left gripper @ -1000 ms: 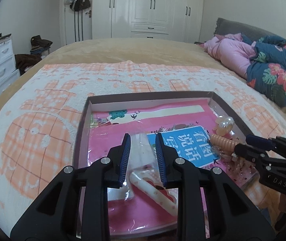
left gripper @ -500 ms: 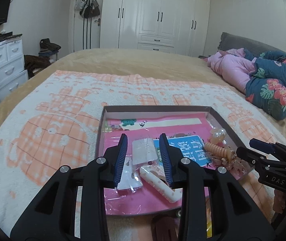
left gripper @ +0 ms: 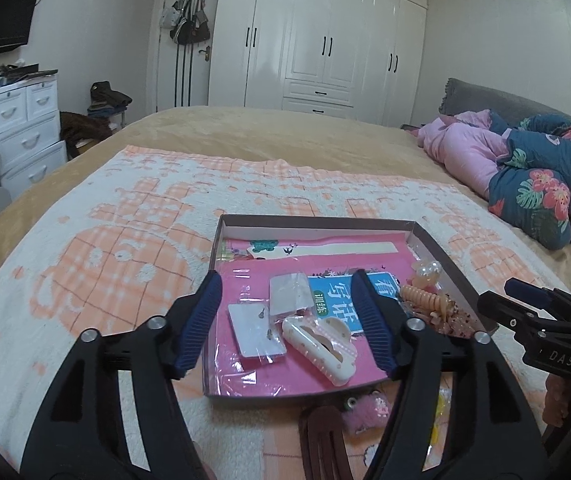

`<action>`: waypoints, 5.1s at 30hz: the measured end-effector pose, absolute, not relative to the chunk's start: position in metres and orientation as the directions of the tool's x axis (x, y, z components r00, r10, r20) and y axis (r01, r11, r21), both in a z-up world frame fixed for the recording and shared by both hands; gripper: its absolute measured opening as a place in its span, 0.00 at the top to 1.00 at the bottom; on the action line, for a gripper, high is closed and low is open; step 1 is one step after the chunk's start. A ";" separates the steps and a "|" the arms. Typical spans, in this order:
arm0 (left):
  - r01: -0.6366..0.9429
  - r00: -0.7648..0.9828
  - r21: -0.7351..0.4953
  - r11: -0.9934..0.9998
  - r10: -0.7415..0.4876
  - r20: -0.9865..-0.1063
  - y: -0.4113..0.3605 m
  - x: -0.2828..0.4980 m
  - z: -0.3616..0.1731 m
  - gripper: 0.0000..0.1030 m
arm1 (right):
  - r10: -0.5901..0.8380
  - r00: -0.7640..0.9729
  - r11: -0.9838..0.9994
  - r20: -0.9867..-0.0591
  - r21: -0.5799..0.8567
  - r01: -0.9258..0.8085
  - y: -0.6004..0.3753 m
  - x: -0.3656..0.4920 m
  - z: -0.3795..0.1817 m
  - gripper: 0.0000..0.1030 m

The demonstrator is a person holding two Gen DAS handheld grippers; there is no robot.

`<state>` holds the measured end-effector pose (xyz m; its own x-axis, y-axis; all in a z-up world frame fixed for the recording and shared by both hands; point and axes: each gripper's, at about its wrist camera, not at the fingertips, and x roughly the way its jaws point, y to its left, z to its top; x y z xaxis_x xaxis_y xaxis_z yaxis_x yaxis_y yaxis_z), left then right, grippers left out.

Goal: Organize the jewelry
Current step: 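Release both items in the box and withdraw both tools toward the remaining accessories, then grasp the maroon snap clip with left tool while right tool grasps the bagged yellow hoops, then place the snap clip in the box with left tool while right tool places the yellow hoops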

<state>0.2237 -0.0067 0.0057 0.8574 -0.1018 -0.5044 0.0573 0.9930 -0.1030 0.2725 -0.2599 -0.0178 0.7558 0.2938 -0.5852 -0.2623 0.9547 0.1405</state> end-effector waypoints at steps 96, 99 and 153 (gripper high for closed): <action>0.158 0.595 -0.051 0.986 -0.136 -0.792 -0.022 0.172 -0.079 0.75 | 0.353 0.409 0.794 -0.841 0.039 -0.606 -0.195 0.247 -0.092 0.10; 0.150 0.602 -0.059 0.987 -0.139 -0.786 -0.020 0.170 -0.076 0.75 | 0.344 0.422 0.786 -0.839 0.012 -0.618 -0.191 0.241 -0.094 0.18; 0.193 0.712 -0.112 0.975 -0.218 -0.667 -0.064 0.225 -0.012 0.75 | 0.399 0.664 0.910 -0.632 0.186 -0.370 -0.287 0.252 -0.018 0.34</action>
